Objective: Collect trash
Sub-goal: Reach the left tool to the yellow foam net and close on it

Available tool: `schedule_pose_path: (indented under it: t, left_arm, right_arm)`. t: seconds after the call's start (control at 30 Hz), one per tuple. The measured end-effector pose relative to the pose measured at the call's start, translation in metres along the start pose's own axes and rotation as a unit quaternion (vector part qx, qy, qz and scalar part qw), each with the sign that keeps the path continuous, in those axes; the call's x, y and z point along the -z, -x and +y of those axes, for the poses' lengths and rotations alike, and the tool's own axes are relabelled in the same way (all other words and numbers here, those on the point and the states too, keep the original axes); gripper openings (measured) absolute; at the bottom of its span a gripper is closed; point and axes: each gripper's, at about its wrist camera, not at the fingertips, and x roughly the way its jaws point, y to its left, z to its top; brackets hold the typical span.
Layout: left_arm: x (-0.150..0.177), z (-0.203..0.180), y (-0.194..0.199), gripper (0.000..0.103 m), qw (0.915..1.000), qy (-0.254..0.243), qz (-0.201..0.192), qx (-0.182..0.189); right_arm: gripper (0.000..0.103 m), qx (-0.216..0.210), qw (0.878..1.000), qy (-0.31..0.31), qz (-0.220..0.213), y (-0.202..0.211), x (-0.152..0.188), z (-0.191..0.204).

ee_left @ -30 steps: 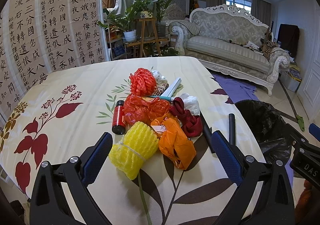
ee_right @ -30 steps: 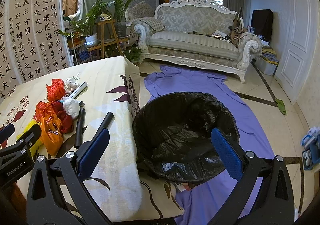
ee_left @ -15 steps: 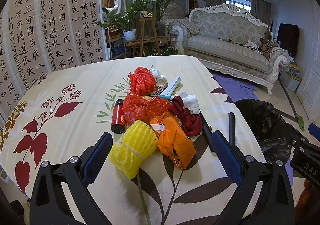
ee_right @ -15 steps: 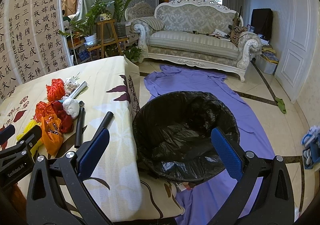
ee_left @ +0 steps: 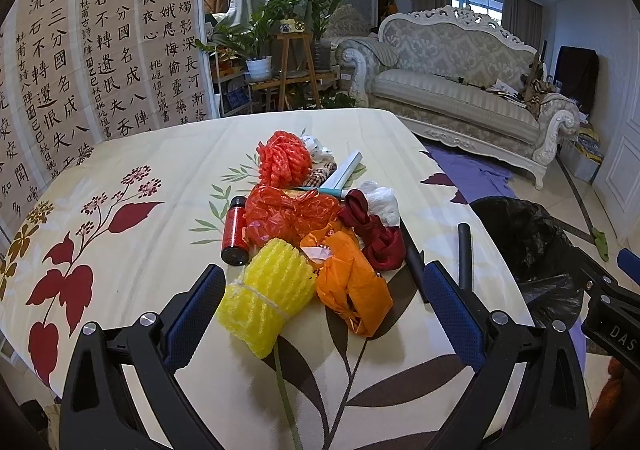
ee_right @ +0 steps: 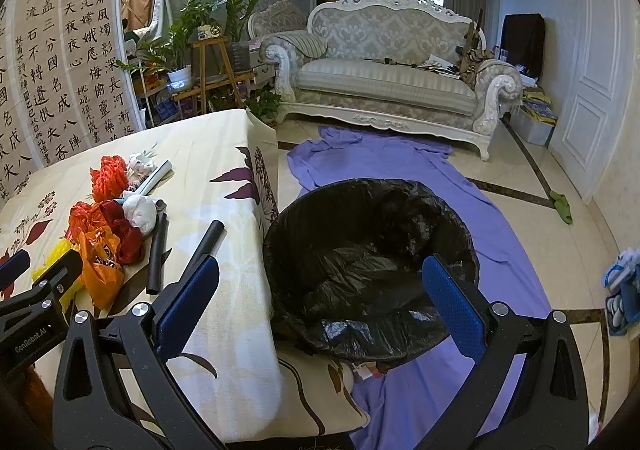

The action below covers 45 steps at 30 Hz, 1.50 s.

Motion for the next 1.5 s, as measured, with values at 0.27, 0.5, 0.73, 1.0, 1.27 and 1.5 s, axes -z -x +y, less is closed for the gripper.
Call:
schedule_pose_path:
  t: [0.27,0.5,0.73,1.0,1.27,1.5]
  left_arm:
    - [0.003,0.016,0.0,0.096,0.9999,0.003,0.011,-0.004]
    - [0.016,0.04,0.002,0.096,0.9993,0.014,0.028,-0.023]
    - [0.017,0.056,-0.003,0.089,0.9988,0.02,0.033,-0.031]
    - [0.007,0.049,-0.019,0.073,0.9993,0.003,0.035,-0.013]
    - [0.008,0.042,-0.019,0.049,0.9988,-0.024,0.038,0.016]
    - [0.009,0.055,-0.008,0.046,0.9992,0.005,0.036,0.018]
  right_arm:
    - [0.098,-0.005,1.0,0.001,0.008,-0.001,-0.001,0.005]
    - [0.079,-0.034,0.999,0.012,0.026,-0.008,0.0,0.022]
    - [0.079,-0.048,0.998,0.016,0.038,-0.013,0.003,0.032]
    - [0.079,-0.048,0.997,0.013,0.051,-0.018,0.006,0.03]
    - [0.079,-0.062,0.996,0.023,0.053,-0.021,0.004,0.043]
    - [0.071,-0.076,0.995,0.042,0.055,-0.028,-0.002,0.062]
